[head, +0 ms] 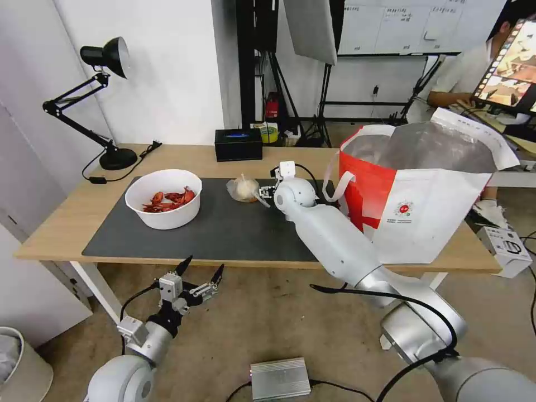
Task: Pick up the trash from the table and place it into the takeout bag.
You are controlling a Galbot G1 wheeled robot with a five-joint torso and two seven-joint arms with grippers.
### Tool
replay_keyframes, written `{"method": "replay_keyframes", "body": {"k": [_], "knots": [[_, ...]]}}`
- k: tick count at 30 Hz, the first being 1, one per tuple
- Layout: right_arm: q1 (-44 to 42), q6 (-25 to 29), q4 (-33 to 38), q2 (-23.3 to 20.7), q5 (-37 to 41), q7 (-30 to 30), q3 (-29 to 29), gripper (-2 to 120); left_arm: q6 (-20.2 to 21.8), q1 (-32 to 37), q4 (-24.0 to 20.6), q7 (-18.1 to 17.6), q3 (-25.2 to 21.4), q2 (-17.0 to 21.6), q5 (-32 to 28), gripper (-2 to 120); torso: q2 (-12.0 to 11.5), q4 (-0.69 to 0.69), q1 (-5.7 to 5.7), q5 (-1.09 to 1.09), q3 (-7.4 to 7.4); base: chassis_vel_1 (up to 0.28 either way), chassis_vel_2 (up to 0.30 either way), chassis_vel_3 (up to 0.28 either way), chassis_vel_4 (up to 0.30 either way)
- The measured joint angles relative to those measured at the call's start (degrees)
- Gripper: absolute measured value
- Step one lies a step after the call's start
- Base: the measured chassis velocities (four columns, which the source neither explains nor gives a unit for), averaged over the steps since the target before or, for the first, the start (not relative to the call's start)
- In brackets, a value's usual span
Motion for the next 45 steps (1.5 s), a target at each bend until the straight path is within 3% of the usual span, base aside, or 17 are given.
{"method": "replay_keyframes", "body": {"k": [8,12,14,17,33,45], "knots": [[0.0,-0.32,-0.25,-0.18,0.45,-0.18,0.02,97,-0.14,0.0,0.2,-0.01,0.51,-0.28,0.31,100,0.0,0.0,0.0,0.0,0.0,0.0,0.0,0.0,0.0],[-0.19,-0.56,-0.15,-0.5,1.9,0.3,0.23,78,-0.26,-0.18,0.31,-0.01,0.78,-0.34,0.36,100,0.0,0.0,0.0,0.0,0.0,0.0,0.0,0.0,0.0],[-0.19,-0.56,-0.15,-0.5,1.9,0.3,0.23,78,-0.26,-0.18,0.31,-0.01,0.78,-0.34,0.36,100,0.0,0.0,0.0,0.0,0.0,0.0,0.0,0.0,0.0],[-0.55,-0.79,-0.14,-0.68,2.86,0.63,0.49,62,-0.29,-0.22,0.32,-0.01,0.88,-0.34,0.37,100,0.0,0.0,0.0,0.0,0.0,0.0,0.0,0.0,0.0],[-0.56,-1.09,1.08,-1.44,5.74,1.87,0.61,4,-0.49,-0.77,0.76,-0.14,1.42,-0.44,0.38,100,0.0,0.0,0.0,0.0,0.0,0.0,0.0,0.0,0.0],[-1.65,-0.81,6.57,-3.61,6.78,2.66,0.73,0,-0.57,-1.07,0.97,-0.25,1.81,-0.65,0.4,100,0.0,0.0,0.0,0.0,0.0,0.0,0.0,0.0,0.0]]}}
